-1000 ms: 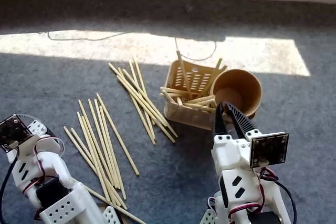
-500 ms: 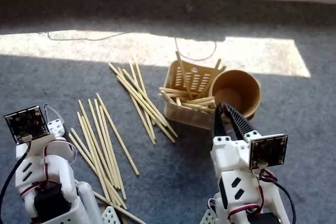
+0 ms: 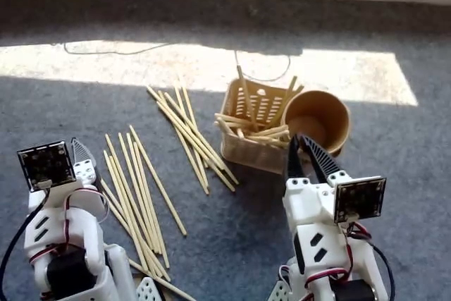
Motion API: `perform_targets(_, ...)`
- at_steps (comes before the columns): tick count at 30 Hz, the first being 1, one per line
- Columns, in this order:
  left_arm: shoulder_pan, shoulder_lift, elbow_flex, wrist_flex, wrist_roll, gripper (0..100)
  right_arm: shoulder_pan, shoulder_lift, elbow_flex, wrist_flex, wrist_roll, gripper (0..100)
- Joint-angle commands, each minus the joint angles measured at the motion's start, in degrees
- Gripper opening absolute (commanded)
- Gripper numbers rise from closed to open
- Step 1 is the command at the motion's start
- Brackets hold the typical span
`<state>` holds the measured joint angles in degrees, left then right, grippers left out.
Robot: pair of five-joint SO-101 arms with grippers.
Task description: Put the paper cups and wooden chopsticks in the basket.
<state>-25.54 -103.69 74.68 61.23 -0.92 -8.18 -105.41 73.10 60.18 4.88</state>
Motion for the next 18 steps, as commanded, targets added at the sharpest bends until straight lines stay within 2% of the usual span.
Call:
perform_targets(1,1.01,0.13,-1.45,0.09,-0.44,10,2.51,0.13,12.35,-2.59,0.62,0.9)
perform_targets(4,0.92,0.13,-0.48,0.18,-0.53,10,2.51,0.13,12.35,-6.64,0.7,1.8)
perform_targets(9,0.92,0.04,-0.48,3.43,-0.53,10,3.3,0.13,12.18,-9.8,0.62,15.1)
perform_targets(14,0.92,0.04,-0.22,3.78,-0.53,16,7.6,0.13,4.88,-11.03,0.53,15.9)
perform_targets(18,0.92,0.04,-0.4,3.78,-0.53,16,8.13,0.13,-2.24,-10.86,0.44,15.9)
